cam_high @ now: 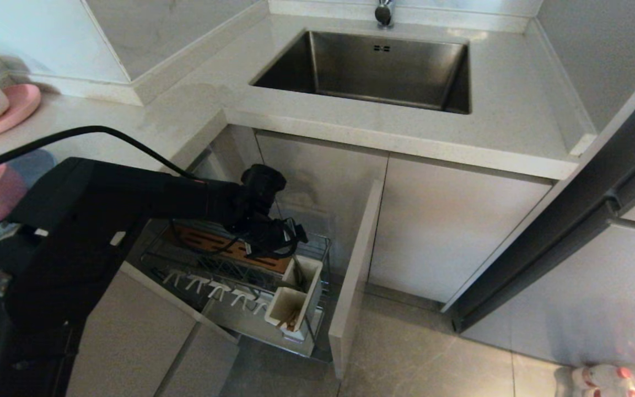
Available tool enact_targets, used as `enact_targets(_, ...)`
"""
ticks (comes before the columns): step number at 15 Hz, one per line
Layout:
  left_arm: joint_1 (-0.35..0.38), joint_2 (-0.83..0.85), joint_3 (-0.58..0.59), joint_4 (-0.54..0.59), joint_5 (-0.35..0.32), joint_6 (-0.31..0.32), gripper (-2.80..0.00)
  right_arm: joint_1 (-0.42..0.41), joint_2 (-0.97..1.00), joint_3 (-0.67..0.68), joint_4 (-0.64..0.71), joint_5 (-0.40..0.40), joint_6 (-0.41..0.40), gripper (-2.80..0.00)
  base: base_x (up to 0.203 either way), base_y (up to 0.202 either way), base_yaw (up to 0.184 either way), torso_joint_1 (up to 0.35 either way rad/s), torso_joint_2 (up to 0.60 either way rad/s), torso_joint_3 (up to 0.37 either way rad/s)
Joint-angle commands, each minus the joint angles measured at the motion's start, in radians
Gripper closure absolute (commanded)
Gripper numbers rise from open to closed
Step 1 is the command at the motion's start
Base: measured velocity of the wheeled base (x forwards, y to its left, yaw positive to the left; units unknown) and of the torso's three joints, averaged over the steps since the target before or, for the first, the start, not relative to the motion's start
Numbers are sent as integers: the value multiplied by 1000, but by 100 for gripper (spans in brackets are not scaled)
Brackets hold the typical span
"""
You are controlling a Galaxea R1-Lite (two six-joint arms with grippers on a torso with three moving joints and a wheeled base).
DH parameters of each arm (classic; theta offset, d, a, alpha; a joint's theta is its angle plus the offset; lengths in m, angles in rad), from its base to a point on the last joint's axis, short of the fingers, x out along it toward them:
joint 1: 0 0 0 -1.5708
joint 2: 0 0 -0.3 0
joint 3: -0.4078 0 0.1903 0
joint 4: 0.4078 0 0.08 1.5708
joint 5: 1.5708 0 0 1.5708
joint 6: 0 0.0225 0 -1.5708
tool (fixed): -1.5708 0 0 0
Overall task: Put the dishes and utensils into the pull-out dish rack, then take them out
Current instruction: Take the fork out of the cupboard
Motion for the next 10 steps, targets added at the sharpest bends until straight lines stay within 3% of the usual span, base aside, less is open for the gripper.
enact_targets(1,-4,-38,79,-52,3,-6,-280,0,0,0,0,0,0,0,0,0,0,0,0,0)
enact_targets(6,-33,-149,329,-361,5,7,-280,0,0,0,0,0,0,0,0,0,0,0,0,0)
enact_targets(10,-66,-146,388,-474,61,14,-280,0,2,0,0,0,0,0,0,0,0,0,0,0)
